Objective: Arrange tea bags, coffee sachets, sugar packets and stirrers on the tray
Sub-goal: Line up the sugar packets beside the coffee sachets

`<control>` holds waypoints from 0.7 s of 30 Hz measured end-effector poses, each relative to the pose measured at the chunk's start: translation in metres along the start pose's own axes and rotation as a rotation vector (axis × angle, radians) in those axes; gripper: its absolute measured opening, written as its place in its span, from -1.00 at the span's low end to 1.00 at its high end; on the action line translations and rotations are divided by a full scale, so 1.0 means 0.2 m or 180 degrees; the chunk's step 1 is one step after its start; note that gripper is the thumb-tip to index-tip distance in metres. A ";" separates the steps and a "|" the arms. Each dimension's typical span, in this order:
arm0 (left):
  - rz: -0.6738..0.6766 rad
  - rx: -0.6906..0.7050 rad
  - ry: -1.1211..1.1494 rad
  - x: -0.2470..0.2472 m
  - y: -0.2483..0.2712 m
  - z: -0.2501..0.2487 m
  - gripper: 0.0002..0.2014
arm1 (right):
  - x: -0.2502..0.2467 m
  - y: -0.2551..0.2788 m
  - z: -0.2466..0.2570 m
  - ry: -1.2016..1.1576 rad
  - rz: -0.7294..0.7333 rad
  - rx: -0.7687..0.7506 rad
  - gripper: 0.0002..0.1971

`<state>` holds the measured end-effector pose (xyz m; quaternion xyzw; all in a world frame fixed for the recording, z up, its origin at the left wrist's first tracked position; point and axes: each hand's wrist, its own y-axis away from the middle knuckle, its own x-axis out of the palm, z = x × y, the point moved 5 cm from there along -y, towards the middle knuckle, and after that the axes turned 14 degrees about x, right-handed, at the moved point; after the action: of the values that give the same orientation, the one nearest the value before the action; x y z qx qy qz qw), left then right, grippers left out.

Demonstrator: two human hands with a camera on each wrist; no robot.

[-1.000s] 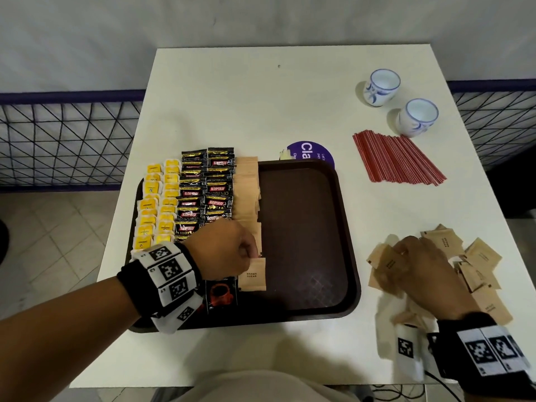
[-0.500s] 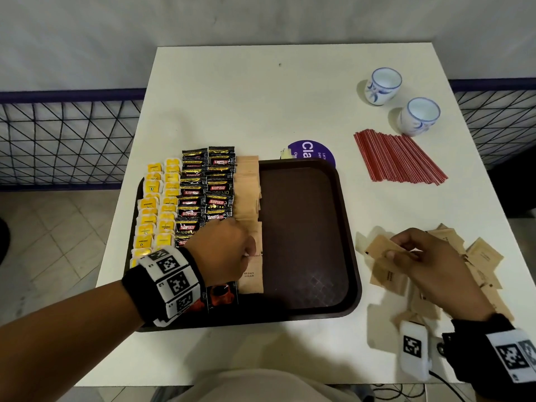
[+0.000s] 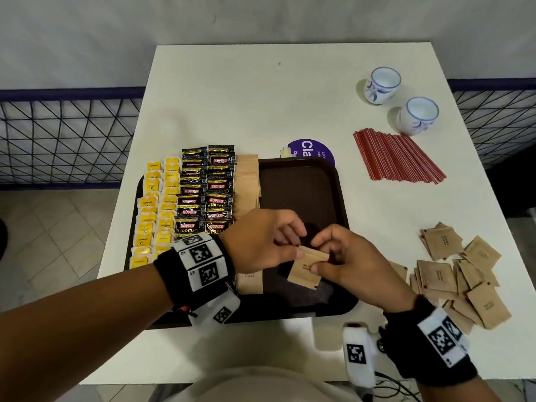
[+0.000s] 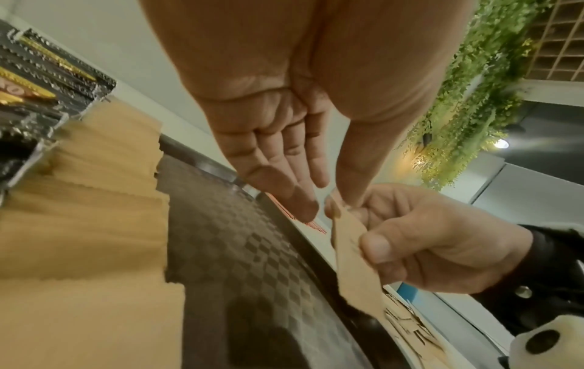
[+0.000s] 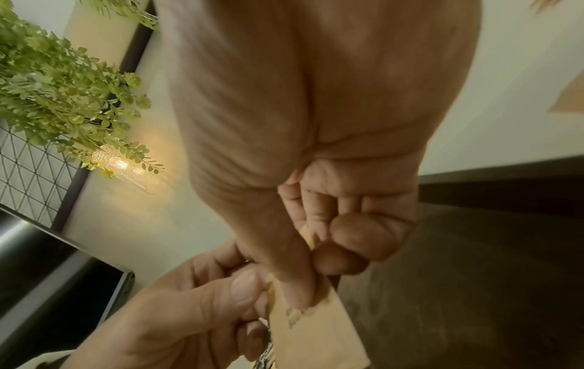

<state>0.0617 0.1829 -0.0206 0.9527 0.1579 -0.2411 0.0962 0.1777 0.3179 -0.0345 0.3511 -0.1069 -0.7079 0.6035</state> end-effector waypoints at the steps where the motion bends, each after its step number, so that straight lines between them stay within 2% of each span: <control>1: 0.0010 -0.0008 0.0124 0.01 0.00 0.00 -0.71 | 0.01 0.00 0.01 -0.0036 0.0038 -0.0030 -0.64; 8: 0.0163 -0.0273 0.0281 -0.02 0.04 0.05 -0.78 | 0.04 -0.02 0.00 -0.0147 0.0184 -0.0005 -0.72; 15: 0.0406 -0.0527 -0.0348 -0.08 0.20 0.13 -0.75 | -0.26 0.03 -0.21 0.0152 -0.0706 0.0361 -0.81; 21: 0.0421 -0.0506 -0.0634 -0.03 0.27 0.16 -0.78 | -0.37 0.08 -0.33 0.0231 -0.0918 0.0664 -0.86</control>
<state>0.0624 0.1226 -0.0401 0.9218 0.1030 -0.3143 0.2022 0.2335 0.3997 -0.0461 0.4488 -0.1065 -0.7590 0.4595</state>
